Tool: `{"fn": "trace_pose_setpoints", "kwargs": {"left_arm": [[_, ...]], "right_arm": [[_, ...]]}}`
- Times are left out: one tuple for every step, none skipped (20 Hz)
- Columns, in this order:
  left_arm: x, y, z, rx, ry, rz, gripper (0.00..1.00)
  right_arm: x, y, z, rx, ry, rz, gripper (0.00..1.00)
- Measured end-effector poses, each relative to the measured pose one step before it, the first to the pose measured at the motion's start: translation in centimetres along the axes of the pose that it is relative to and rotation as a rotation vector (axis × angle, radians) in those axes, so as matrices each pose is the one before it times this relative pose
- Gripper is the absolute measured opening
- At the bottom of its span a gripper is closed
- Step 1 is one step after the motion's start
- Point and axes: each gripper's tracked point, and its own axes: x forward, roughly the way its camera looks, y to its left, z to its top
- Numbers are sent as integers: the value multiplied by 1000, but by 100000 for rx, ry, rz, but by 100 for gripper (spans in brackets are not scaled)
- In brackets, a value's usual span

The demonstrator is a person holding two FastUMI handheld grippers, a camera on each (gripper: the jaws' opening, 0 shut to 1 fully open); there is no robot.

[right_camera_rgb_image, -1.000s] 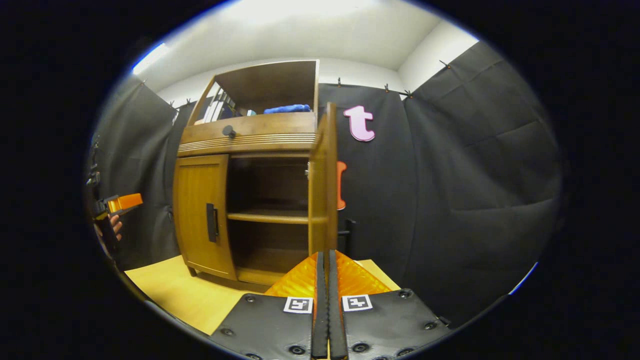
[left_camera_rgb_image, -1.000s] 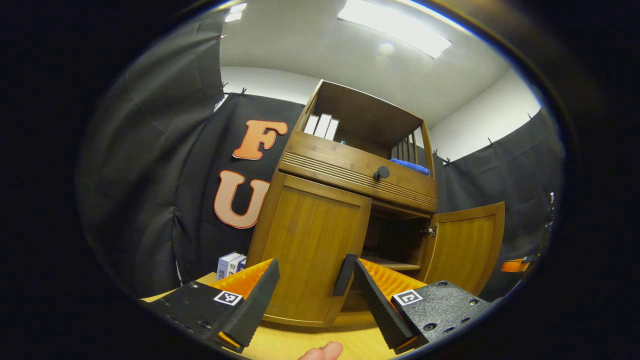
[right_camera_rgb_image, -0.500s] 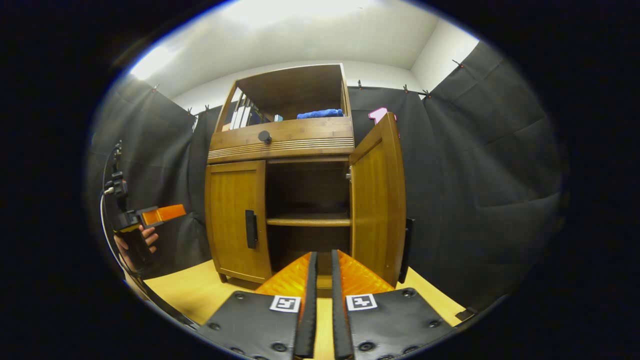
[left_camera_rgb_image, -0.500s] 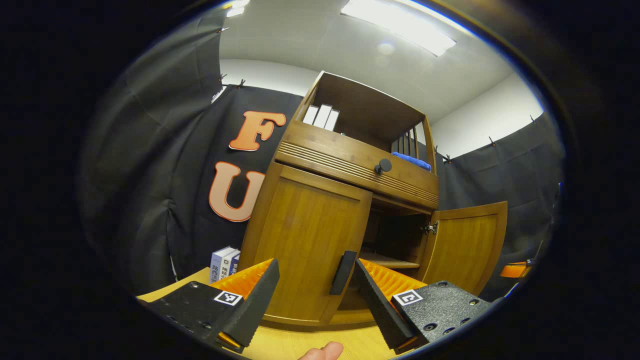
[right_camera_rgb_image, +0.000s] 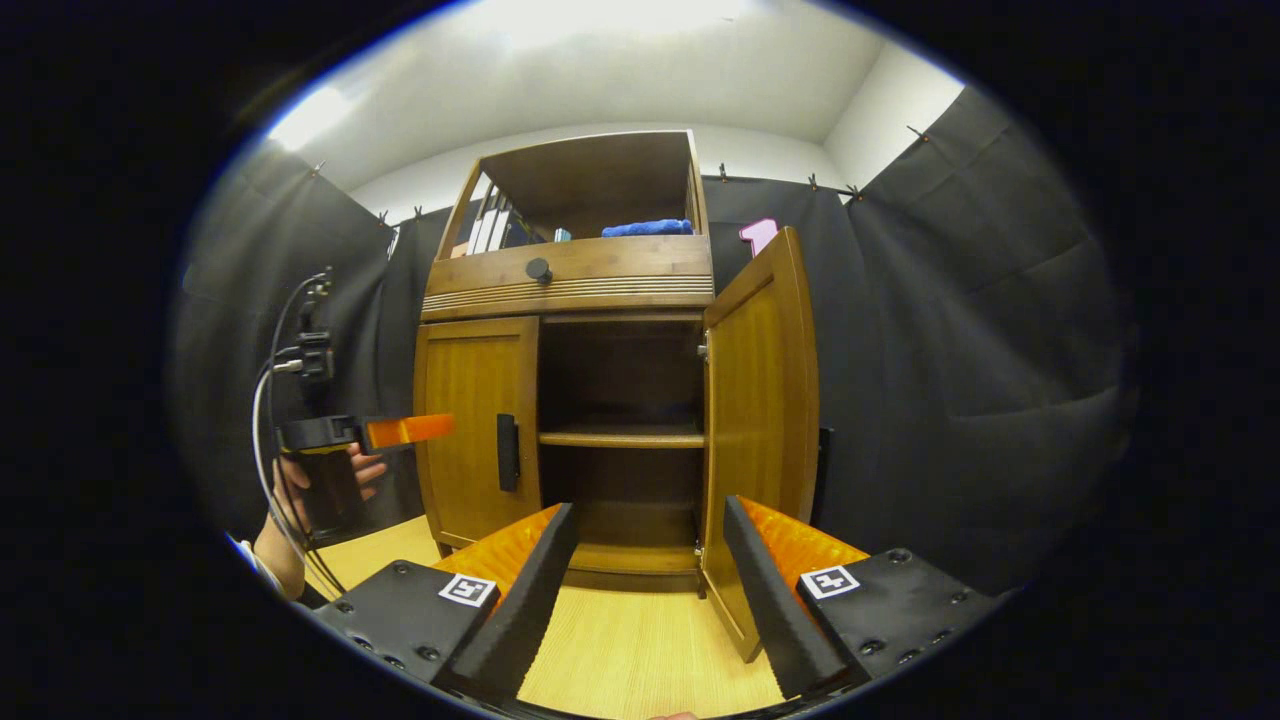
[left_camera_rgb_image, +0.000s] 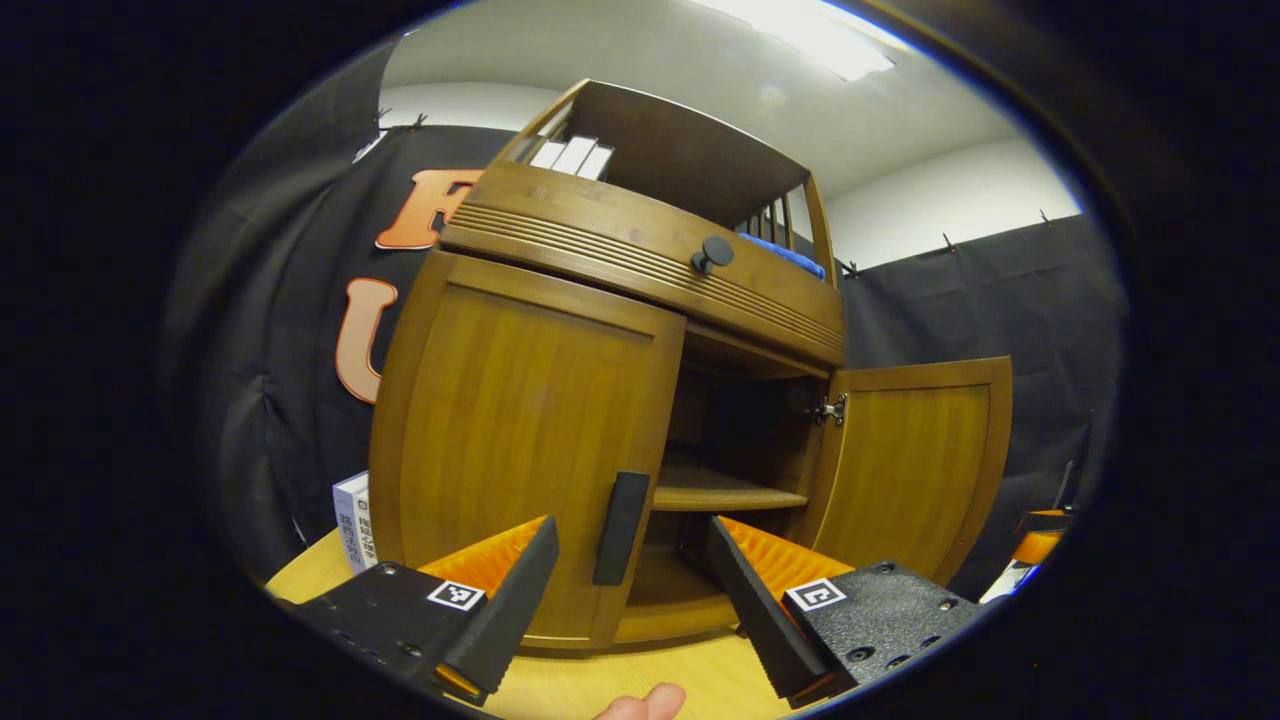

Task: Open the right door of the double-door shoe cabinet with the right hand, and open the left door with the left hand.

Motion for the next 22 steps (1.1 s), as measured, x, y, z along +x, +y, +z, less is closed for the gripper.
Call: {"fn": "trace_pose_setpoints", "kwargs": {"left_arm": [[1444, -719, -626, 676, 854, -2962, 94], [1258, -690, -516, 711, 531, -2677, 95], [1296, -14, -593, 774, 534, -404, 95], [1266, 551, -672, 678, 367, 1151, 95], [1042, 256, -959, 610, 440, 1947, 94], [725, 232, -562, 590, 947, 1760, 95], [802, 118, -652, 644, 1457, 812, 95], [721, 110, -497, 1032, 1176, 565, 95], [703, 325, -95, 1106, -161, 835, 95], [730, 512, 83, 1197, -606, 1460, 95], [470, 301, 132, 993, -450, 1569, 95], [274, 262, -117, 709, -446, 1702, 92], [744, 511, -44, 584, -101, 1607, 92], [734, 197, -68, 293, 278, 521, 91], [-92, 294, -65, 1099, 277, 2224, 91], [237, -251, -63, 678, 56, -830, 93], [-88, -328, 190, -212, -749, -1436, 90], [-42, 273, -189, 231, 485, 1121, 88], [39, 664, -222, 963, 481, 2508, 90], [331, 348, -70, 2, 550, 454, 78], [90, -610, -188, -2243, -521, -2454, 65], [-33, -351, 41, -1680, 666, -1833, 53]], "right_arm": [[-68, 243, -286, 180, 962, 971, 95], [-30, 261, -263, 201, 855, 809, 95], [-68, 133, -213, 138, 626, 659, 95], [-81, 114, -157, -33, 347, 250, 100], [-87, 4, -167, -247, 200, 0, 95], [-76, 15, -83, -555, 342, -94, 95], [-111, 20, -177, -477, 234, -164, 100], [-125, 16, -94, -335, 268, 135, 95], [-112, -25, -25, -216, 130, 195, 95], [-88, -35, 16, -107, -89, -109, 95], [-21, -39, 39, -44, -257, -189, 95], [-59, -71, -21, -37, -207, -126, 95], [84, -141, 58, 70, -188, -266, 95], [-81, -115, 27, 89, -164, -363, 95], [-27, -162, 71, 172, -303, -578, 95], [41, -210, -18, 268, -198, -501, 95], [-22, -141, 31, 439, -215, -472, 96], [-1, -96, 43, 542, -117, -287, 96], [-17, -9, -85, 541, -52, -42, 96], [26, -4, -17, 399, 12, -63, 96], [71, 34, -30, 139, 100, -98, 96], [-12, -24, -69, -290, 221, -20, 96]]}}
